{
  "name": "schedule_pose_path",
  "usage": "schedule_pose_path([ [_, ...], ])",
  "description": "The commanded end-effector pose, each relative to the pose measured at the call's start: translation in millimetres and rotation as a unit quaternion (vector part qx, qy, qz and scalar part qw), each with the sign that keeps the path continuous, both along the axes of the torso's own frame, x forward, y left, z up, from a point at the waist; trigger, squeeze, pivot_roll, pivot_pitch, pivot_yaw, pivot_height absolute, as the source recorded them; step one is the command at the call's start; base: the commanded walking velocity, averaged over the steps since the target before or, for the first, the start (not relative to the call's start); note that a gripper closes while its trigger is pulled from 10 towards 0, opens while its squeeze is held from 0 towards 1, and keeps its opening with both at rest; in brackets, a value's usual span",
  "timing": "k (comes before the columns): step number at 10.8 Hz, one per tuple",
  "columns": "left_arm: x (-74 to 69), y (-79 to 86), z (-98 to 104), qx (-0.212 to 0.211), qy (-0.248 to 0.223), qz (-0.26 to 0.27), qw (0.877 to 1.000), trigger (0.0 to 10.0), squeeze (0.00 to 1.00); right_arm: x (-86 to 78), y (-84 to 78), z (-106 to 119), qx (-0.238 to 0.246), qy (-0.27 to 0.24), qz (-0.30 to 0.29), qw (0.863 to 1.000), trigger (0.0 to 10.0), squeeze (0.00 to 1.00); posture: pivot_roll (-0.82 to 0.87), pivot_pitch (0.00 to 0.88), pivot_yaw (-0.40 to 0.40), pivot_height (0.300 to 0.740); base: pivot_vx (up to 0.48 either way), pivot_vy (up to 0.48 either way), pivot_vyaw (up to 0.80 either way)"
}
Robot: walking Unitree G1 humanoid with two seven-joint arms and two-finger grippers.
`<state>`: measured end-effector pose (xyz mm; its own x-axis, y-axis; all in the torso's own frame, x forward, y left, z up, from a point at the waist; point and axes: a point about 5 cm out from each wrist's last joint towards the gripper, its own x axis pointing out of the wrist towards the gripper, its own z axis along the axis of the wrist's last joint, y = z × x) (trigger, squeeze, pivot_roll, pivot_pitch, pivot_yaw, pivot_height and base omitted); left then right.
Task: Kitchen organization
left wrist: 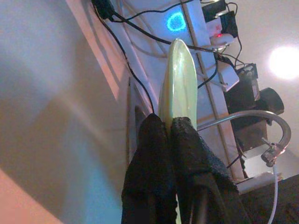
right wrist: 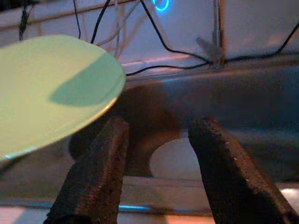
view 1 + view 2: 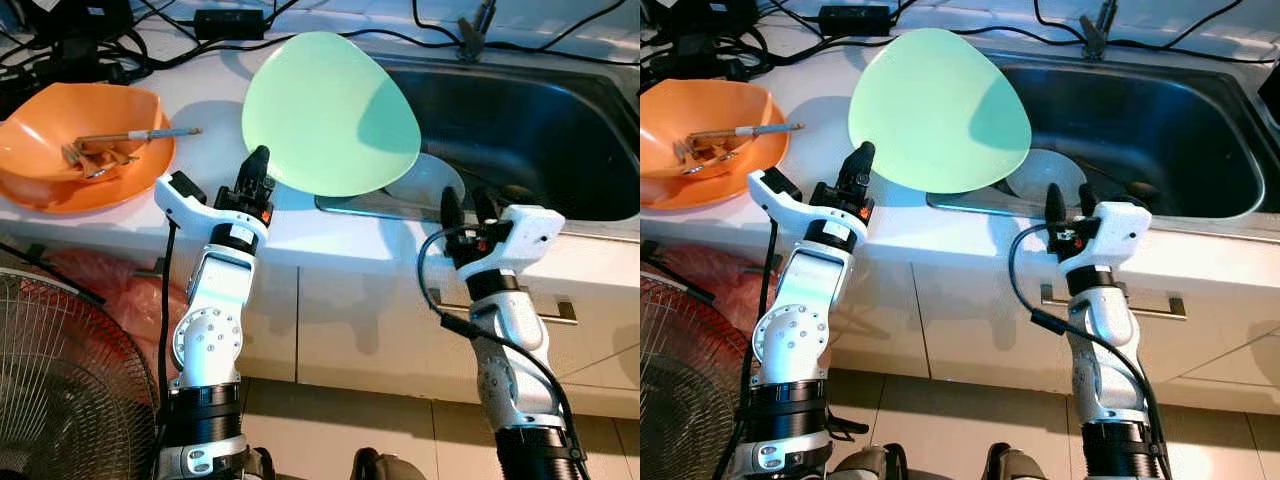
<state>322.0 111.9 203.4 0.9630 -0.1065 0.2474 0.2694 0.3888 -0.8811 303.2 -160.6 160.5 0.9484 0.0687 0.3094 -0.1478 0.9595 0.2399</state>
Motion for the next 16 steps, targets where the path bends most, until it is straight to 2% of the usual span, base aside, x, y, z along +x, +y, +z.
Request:
schedule_pose_path([
  [1, -0.3, -27.4, 25, -0.04, -0.049, -0.04, 0.997, 10.0, 0.0, 0.1, 0.2, -1, 0.04, 0.014, 0.016, 0.999, 10.0, 0.0, 0.01, 0.15, 0.002, 0.74, 0.0, 0.0, 0.0],
  [2, -0.2, -29.1, 24, -0.041, -0.048, -0.042, 0.997, 10.0, 0.0, 0.7, 3.7, 2, 0.111, 0.023, 0.041, 0.993, 10.0, 0.0, 0.01, 0.147, 0.001, 0.74, 0.0, 0.0, 0.0],
  [3, -0.2, -29.5, 24, -0.041, -0.048, -0.043, 0.997, 10.0, 0.0, 0.8, 6.1, 2, 0.147, 0.029, 0.055, 0.987, 10.0, 0.0, 0.01, 0.146, 0.0, 0.74, 0.0, 0.0, 0.0],
  [5, 0.1, -29.9, 24, -0.041, -0.048, -0.044, 0.997, 10.0, 0.0, 0.4, 14.0, 6, 0.191, 0.034, 0.093, 0.977, 10.0, 0.0, 0.01, 0.148, 0.0, 0.74, 0.0, 0.0, 0.0],
  [6, 0.7, -29.7, 22, -0.037, -0.045, -0.043, 0.997, 10.0, 0.0, -0.3, 16.3, 10, 0.226, 0.035, 0.115, 0.967, 10.0, 0.0, 0.01, 0.151, -0.003, 0.74, 0.0, 0.0, 0.0],
  [8, 1.4, -29.7, 21, -0.036, -0.044, -0.042, 0.997, 10.0, 0.0, -2.9, 18.9, 14, 0.266, 0.035, 0.151, 0.951, 10.0, 0.0, 0.02, 0.155, -0.007, 0.74, 0.0, 0.0, 0.0],
  [11, 0.8, -31.7, 23, -0.037, -0.048, -0.049, 0.997, 10.0, 0.0, -3.3, 19.6, 16, 0.282, 0.038, 0.165, 0.944, 10.0, 0.0, 0.02, 0.158, -0.008, 0.74, 0.0, 0.0, 0.0],
  [16, -5.2, -47.1, 26, -0.022, -0.06, -0.101, 0.993, 10.0, 0.0, -3.3, 19.7, 17, 0.29, 0.039, 0.175, 0.94, 10.0, 0.0, 0.02, 0.162, -0.011, 0.74, 0.0, 0.0, 0.0],
])
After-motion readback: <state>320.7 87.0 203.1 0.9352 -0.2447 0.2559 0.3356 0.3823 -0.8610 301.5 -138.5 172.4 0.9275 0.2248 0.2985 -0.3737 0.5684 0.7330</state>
